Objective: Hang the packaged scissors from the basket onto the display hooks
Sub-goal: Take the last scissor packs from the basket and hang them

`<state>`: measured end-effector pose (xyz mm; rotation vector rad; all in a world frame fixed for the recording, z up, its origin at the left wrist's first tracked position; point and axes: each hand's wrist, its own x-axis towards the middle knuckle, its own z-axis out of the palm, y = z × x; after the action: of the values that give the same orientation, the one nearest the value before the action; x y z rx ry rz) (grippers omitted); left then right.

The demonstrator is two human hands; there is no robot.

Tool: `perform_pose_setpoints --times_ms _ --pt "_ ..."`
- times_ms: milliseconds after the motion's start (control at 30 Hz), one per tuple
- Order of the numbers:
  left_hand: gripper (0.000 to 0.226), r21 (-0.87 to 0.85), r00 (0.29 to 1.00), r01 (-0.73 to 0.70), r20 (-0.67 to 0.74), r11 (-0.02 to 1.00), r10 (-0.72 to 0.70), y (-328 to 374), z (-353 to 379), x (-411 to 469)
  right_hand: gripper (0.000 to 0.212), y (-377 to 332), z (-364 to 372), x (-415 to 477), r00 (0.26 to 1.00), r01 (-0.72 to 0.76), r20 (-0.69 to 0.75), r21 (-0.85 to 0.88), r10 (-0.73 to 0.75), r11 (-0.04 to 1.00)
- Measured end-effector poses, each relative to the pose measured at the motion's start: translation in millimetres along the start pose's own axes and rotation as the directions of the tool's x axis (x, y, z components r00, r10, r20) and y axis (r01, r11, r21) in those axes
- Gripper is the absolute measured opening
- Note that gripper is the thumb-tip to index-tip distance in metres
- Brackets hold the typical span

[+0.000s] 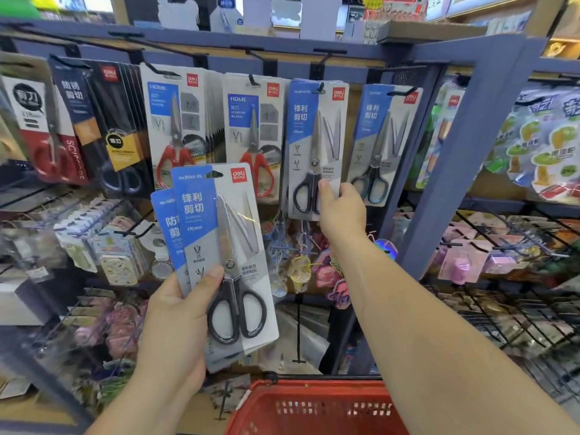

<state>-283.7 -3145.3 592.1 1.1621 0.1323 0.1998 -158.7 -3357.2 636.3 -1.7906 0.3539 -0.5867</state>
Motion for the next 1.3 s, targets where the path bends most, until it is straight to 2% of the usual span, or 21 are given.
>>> perform_pose_setpoints --times_ms 233,333,400,433,500,567,600,667,800,967,1067,1200,1300 --pt "0.022 -0.020 1.000 0.003 0.022 1.000 -0.003 2 3 -3 0.028 4 -9 -16 1.000 0.006 -0.020 0.028 -0.006 1.000" --pt "0.022 -0.033 0.999 0.009 0.039 0.999 -0.008 1 7 -5 0.037 9 -18 -34 0.992 0.086 -0.097 0.028 -0.083 0.996" --pt "0.022 -0.035 0.999 0.018 0.051 0.999 -0.016 -1 9 -6 0.030 8 -26 -56 0.986 0.148 -0.086 0.050 -0.143 0.988" --pt "0.021 -0.030 0.998 0.018 0.053 0.999 -0.016 -2 10 -7 0.028 9 -29 -69 0.984 0.175 -0.034 0.068 -0.173 0.982" --pt "0.021 -0.018 0.998 0.007 0.057 1.000 -0.006 -4 13 -8 0.030 11 -34 -98 0.956 0.219 0.167 0.139 -0.241 0.966" --pt "0.020 -0.006 0.998 -0.003 0.066 1.000 0.004 -6 18 -10 0.044 20 -36 -122 0.876 0.243 0.386 0.162 -0.288 0.956" --pt "0.020 -0.006 0.997 -0.006 0.074 1.000 0.006 -7 20 -11 0.051 26 -36 -131 0.842 0.244 0.457 0.148 -0.285 0.958" --pt "0.020 0.005 0.995 -0.002 0.099 1.000 0.002 -10 23 -12 0.052 39 -36 -144 0.824 0.212 0.506 0.141 -0.255 0.967" --pt "0.021 0.027 0.972 0.075 0.221 0.997 -0.079 -14 25 -20 0.042 51 -43 -151 0.840 0.104 0.498 0.244 -0.216 0.964" --pt "0.030 -0.053 0.912 0.239 0.355 0.969 -0.206 -17 23 -28 0.042 57 -54 -151 0.926 -0.013 0.341 0.454 -0.160 0.891" --pt "0.023 -0.036 0.904 0.221 0.382 0.975 -0.191 -22 21 -28 0.046 56 -58 -153 0.949 -0.056 0.289 0.541 -0.123 0.839" --pt "0.028 0.069 0.873 0.235 0.425 0.970 -0.241 -30 19 -36 0.044 48 -60 -150 0.969 -0.060 0.231 0.574 -0.091 0.817" --pt "0.035 0.129 0.830 0.214 0.498 0.968 -0.250 -36 16 -38 0.041 41 -62 -143 0.966 -0.065 0.241 0.582 -0.096 0.810"
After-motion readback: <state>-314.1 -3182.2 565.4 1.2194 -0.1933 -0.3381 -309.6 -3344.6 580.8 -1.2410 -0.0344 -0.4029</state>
